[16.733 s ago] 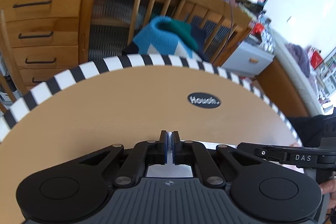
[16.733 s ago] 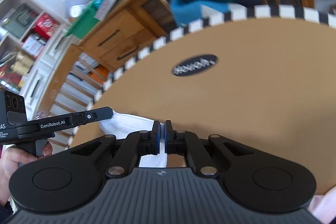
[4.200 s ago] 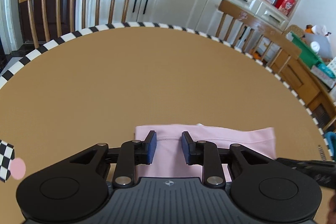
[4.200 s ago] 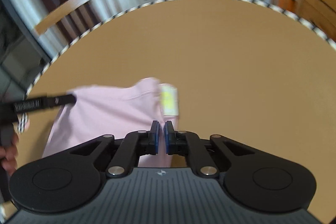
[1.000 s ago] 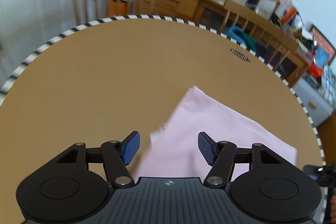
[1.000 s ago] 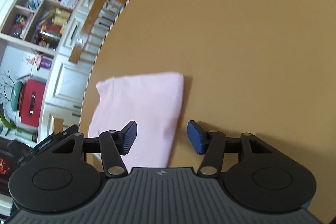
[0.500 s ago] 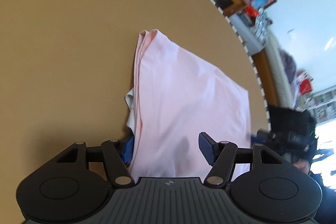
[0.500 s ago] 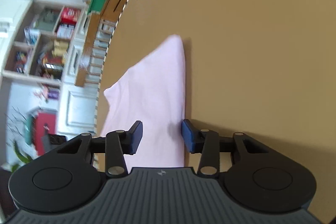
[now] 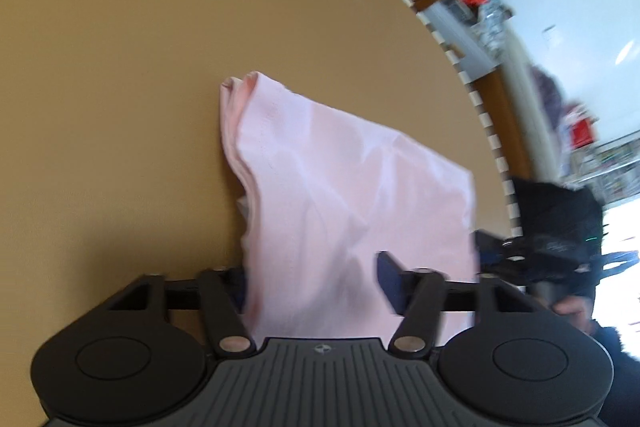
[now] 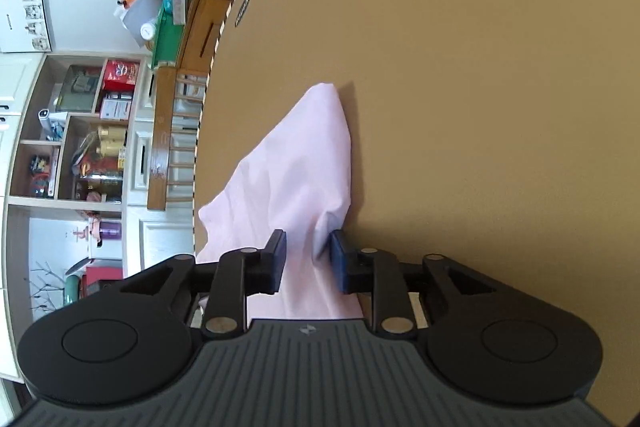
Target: Fold clothes
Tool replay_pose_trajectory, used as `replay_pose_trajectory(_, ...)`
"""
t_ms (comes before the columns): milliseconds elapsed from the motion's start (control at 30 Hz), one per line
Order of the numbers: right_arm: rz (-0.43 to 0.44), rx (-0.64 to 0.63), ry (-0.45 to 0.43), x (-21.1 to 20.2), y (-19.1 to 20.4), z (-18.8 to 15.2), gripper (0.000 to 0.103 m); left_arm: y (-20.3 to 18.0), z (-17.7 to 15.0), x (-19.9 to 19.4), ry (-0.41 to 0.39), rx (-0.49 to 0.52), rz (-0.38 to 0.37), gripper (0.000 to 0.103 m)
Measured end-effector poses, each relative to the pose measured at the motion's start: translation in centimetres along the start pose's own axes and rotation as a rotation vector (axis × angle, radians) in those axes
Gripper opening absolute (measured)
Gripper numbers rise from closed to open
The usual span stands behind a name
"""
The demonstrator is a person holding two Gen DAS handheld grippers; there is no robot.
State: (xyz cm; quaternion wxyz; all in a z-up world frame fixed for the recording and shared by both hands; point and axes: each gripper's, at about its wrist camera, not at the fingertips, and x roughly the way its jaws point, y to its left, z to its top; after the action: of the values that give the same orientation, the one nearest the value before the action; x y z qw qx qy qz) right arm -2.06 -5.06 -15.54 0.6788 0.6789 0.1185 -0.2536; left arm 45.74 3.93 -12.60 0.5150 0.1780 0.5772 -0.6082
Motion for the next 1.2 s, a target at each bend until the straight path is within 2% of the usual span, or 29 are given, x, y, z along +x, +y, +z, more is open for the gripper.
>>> replay_pose_trajectory(33,-0.025,-0.031,-0.008,-0.1,0.3,-0.3,0.014,-0.2,-0.2,0.0,-0.001,0.006,0.035,0.015)
replay_pose_trajectory(67,-0.064,-0.08,-0.01,0.0,0.9,-0.5,0.004,-0.2,-0.5,-0.1,-0.01,-0.016,0.03,0.015)
replay_pose_trajectory(133,-0.097,-0.128,-0.004,-0.1,1.5,-0.8,0.004,-0.2,-1.2,-0.2,-0.028,-0.055,0.022,0.014)
replay_pose_trajectory(267,-0.091,-0.157,-0.025,-1.8,2.1,-0.7,0.003,-0.3,-1.9,-0.9,-0.064,-0.074,0.004,0.013)
replay_pose_trajectory(533,-0.014,-0.185,-0.037,-2.6,4.3,0.0,0.003,-1.3,-1.7,-1.7,-0.096,-0.142,-0.053,0.013)
replay_pose_trajectory(667,0.015,-0.188,-0.044,-2.8,5.2,1.0,0.003,-2.0,-0.9,-3.1,-0.128,-0.139,-0.08,0.013)
replay_pose_trajectory(933,0.073,-0.219,-0.065,-2.6,8.4,5.4,0.003,-4.5,3.4,-3.9,-0.181,-0.122,-0.108,0.013)
replay_pose_trajectory(1200,0.101,-0.242,-0.102,-1.3,11.5,12.8,0.003,-7.1,11.9,-3.5,-0.228,-0.084,-0.103,0.013)
